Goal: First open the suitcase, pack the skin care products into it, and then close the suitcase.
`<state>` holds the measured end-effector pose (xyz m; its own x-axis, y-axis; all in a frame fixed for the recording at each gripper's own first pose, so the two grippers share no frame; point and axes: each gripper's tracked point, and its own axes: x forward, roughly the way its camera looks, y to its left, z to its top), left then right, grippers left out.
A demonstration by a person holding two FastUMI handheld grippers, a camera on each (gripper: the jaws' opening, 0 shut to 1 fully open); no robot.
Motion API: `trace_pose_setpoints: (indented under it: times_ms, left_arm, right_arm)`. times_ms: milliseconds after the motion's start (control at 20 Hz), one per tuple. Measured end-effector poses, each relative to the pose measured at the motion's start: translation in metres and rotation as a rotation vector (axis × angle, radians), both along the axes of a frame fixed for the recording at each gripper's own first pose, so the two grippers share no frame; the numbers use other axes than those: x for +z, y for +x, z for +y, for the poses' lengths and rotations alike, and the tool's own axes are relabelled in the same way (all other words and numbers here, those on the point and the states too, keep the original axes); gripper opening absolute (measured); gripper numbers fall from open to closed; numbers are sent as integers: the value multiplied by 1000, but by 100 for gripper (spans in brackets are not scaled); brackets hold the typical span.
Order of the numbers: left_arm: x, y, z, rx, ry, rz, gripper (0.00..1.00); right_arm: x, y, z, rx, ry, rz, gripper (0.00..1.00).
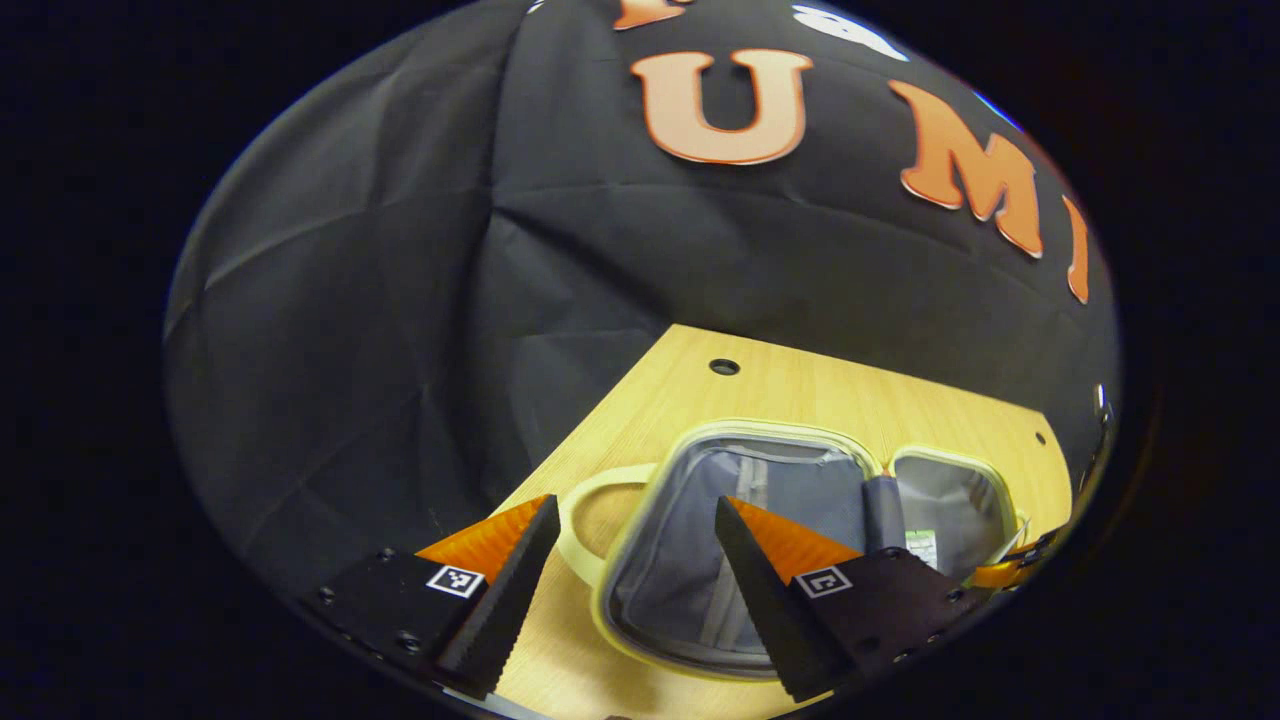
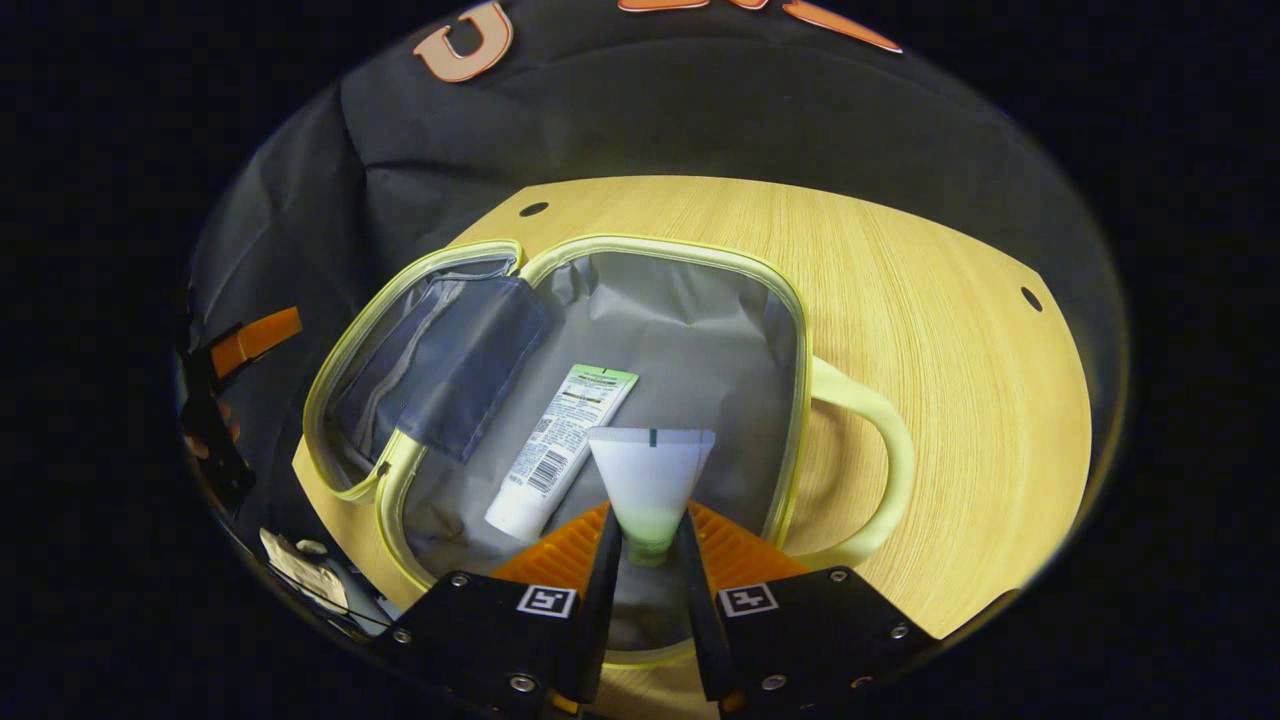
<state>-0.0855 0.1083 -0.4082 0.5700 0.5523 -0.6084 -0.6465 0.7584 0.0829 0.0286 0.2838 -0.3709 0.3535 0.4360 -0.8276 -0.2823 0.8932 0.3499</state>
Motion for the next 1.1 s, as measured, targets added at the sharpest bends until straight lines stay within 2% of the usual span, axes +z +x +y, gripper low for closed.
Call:
trace_pose_setpoints:
  times_ms: [150,400,700,750,800,850,950,1000,1100]
  left_arm:
    - [-19,-12,34,32,-47,4,97]
    - [-70,-35,68,45,-208,91,99]
    - [-109,-30,78,-23,-330,147,97]
    - [-112,-30,81,-24,-329,161,95]
    - [-119,-29,83,-38,-337,192,88]
    - [-123,-26,83,-56,-340,205,93]
    - [-129,-15,78,-104,-355,223,67]
    - [-134,-9,72,-126,-371,234,60]
    - [-136,-5,71,-130,-354,262,24]
  right_arm:
    - [0,3,-2,-38,-22,0,41]
    - [13,10,-15,-99,-45,-32,46]
    - [37,8,-38,-126,-53,-108,53]
    - [46,8,-45,-130,-53,-131,55]
    - [51,9,-50,-140,-56,-147,57]
    - [57,9,-56,-152,-56,-167,60]
    - [63,6,-68,-163,-74,-194,62]
    - [66,6,-74,-169,-82,-202,62]
    - [72,2,-82,-180,-82,-210,64]
